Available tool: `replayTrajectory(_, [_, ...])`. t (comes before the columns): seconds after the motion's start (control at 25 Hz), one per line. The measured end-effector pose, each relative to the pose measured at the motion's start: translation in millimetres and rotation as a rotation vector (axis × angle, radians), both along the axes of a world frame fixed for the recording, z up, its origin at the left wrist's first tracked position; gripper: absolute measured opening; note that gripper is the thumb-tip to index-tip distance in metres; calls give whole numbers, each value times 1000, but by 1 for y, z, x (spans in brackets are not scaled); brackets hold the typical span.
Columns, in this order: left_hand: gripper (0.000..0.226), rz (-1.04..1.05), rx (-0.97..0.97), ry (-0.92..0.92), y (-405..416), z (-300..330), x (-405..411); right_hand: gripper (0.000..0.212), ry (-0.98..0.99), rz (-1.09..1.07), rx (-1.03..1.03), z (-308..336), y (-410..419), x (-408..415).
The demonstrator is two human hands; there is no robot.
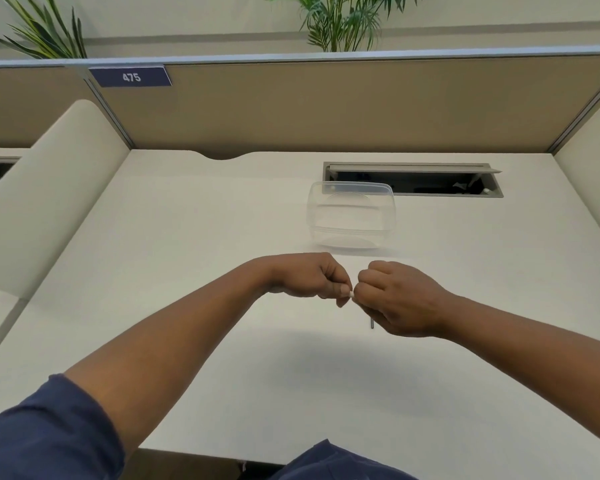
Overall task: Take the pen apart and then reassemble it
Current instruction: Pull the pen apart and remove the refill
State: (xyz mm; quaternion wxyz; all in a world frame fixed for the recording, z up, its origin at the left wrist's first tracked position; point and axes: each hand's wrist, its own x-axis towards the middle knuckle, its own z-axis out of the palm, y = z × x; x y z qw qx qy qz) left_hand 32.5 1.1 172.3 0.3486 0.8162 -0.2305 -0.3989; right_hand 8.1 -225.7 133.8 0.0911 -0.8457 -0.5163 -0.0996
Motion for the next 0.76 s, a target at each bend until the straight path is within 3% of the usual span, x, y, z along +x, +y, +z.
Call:
replayTrajectory(0.08, [24, 50, 14, -127, -1, -4, -2, 24, 91, -119, 51, -1, -3, 2])
replayTrajectory(0.12, [23, 68, 37, -245, -3, -6, -4, 26, 303, -240, 159, -1, -2, -1])
replayTrajectory(0.24, [21, 69, 76, -609, -5, -12, -12, 33, 1202, -521, 613, 0, 7, -9])
replayTrajectory(0.28, [20, 58, 65, -700, -5, -14, -14, 34, 1434, -568, 706, 1, 9, -10])
replayTrajectory(0.36, [20, 35, 35, -835, -4, -17, -16, 33, 1716, -592, 781, 6, 9, -10])
replayTrajectory(0.44, [17, 21, 4, -925, -2, -19, -16, 31, 1782, -578, 770, 9, 8, -9])
replayTrajectory(0.76, [17, -24, 2, -1033, 3, -16, -21, 33, 1642, -518, 697, 12, 10, -15])
